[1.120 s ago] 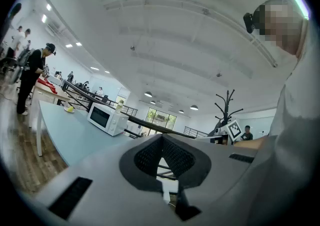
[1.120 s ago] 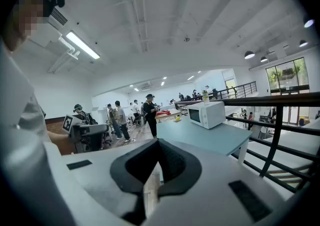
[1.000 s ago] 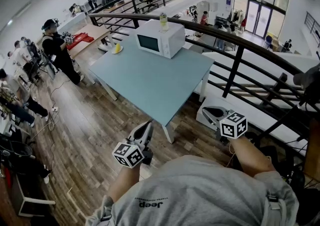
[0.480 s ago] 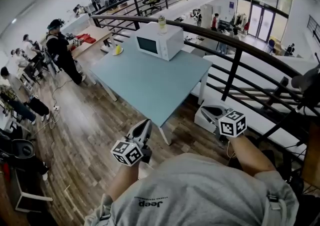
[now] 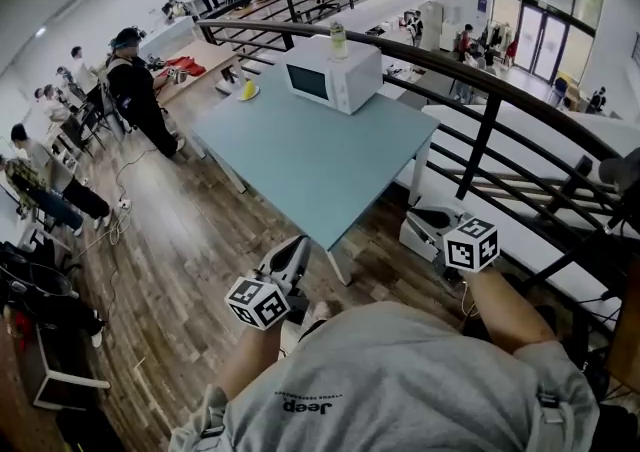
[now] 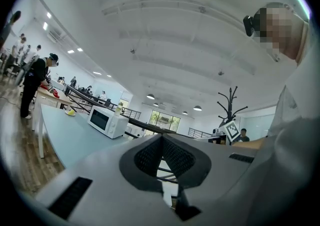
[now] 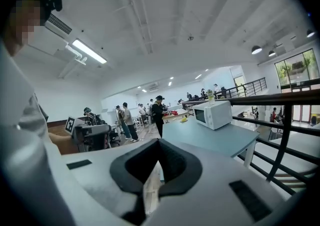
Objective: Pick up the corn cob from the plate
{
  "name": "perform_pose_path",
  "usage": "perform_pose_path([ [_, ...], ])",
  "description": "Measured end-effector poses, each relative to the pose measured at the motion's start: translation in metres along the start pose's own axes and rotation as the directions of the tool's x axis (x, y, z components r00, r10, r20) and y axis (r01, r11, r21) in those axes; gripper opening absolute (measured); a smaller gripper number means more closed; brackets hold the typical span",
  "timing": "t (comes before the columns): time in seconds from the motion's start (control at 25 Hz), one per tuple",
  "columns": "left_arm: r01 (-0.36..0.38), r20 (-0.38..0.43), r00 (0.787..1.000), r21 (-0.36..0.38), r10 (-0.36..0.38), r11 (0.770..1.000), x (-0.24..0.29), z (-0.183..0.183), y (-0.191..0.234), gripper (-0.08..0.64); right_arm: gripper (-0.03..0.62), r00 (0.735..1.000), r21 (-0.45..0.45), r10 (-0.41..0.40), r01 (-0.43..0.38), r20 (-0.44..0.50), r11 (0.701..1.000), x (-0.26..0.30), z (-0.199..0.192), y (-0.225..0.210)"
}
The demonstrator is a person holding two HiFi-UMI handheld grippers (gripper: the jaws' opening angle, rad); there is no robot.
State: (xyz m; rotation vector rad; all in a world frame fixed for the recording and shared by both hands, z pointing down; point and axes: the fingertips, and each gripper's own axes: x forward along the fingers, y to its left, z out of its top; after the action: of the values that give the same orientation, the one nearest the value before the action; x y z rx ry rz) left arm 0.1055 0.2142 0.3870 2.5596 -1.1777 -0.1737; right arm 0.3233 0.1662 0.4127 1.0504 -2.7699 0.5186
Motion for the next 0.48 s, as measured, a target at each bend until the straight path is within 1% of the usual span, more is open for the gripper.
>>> perform_pose_path([
  [0.12, 0.010, -0.003, 1.000, -0.017, -0.010, 1.000, 0.016, 0.001, 0.020, 0.017, 0.015, 1.000, -0.004, 0.009, -0.009, -0.008, 1.000, 0.019, 0.001, -0.009],
  [0.28, 0.056, -0.018, 0.998, -0.024, -0.056, 0.998, 0.041, 0.006, 0.056, 0.017, 0.015, 1.000, 0.005, -0.018, 0.018, -0.003, 1.000, 0.053, 0.010, -0.027],
  [0.36, 0.082, -0.022, 0.996, -0.018, -0.082, 0.996, 0.050, 0.013, 0.080, 0.017, 0.015, 0.999, 0.007, -0.040, 0.040, 0.010, 0.999, 0.073, 0.018, -0.035],
  [0.48, 0.111, -0.022, 0.994, -0.015, -0.112, 0.994, 0.072, 0.031, 0.132, 0.017, 0.015, 0.996, 0.014, -0.076, 0.075, 0.036, 0.997, 0.117, 0.037, -0.053],
])
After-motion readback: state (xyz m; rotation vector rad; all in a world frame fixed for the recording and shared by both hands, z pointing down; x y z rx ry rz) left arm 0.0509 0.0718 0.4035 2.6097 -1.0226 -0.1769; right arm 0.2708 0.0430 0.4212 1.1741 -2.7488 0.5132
